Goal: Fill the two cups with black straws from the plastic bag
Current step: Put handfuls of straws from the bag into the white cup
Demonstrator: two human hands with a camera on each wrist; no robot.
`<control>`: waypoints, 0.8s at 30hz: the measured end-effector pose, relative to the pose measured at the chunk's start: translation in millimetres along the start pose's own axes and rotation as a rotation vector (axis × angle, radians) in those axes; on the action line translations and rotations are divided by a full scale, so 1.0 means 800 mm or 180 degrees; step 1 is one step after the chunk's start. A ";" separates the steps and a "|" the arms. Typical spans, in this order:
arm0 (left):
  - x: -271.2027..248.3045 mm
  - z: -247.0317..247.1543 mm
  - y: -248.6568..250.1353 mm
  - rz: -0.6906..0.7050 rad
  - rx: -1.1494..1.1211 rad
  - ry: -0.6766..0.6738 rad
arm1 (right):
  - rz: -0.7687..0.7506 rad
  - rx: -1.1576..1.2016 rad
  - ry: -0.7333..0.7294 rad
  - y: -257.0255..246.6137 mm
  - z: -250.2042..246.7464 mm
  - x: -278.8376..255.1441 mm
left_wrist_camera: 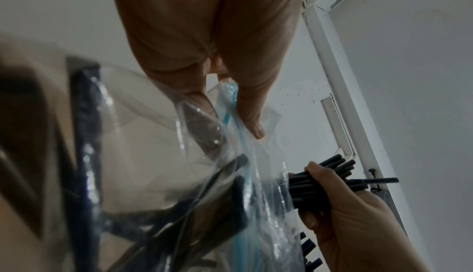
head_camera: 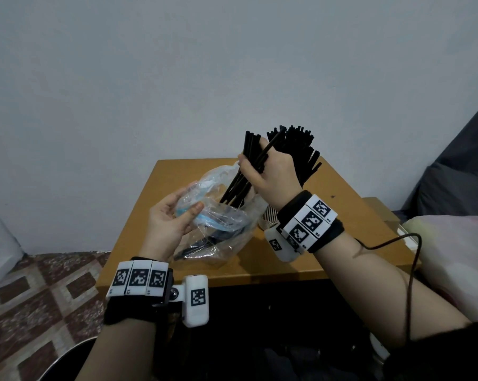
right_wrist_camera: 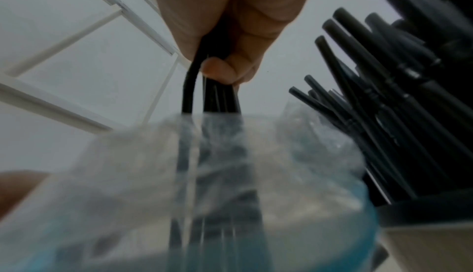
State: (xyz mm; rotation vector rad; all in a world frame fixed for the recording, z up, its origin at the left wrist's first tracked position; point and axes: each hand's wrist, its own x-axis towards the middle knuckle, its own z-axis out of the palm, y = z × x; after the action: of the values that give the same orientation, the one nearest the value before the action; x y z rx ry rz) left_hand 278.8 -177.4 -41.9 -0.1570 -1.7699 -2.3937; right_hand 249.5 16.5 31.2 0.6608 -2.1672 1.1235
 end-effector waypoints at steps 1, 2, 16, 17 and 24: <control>0.001 0.000 0.000 -0.0007 0.0024 -0.0002 | 0.0071 0.0044 -0.0009 0.000 -0.002 0.003; 0.002 0.000 0.000 -0.0014 0.0048 0.0000 | 0.0163 0.0119 -0.0007 0.000 -0.003 0.007; 0.012 -0.002 -0.005 -0.0143 -0.0155 0.0270 | 0.1540 0.1633 -0.1224 0.005 0.002 0.026; 0.012 -0.003 -0.006 -0.0151 -0.0184 0.0308 | 0.1623 0.1819 -0.1277 0.006 0.003 0.026; 0.010 -0.003 -0.002 -0.0215 -0.0317 0.0387 | 0.1341 0.2321 -0.1437 0.021 0.004 0.025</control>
State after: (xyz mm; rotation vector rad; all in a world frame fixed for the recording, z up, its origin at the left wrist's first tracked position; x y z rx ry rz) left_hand 270.5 -179.9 -42.7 0.0367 -1.6293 -2.4818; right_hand 223.5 19.5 34.2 0.8412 -2.3003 2.2233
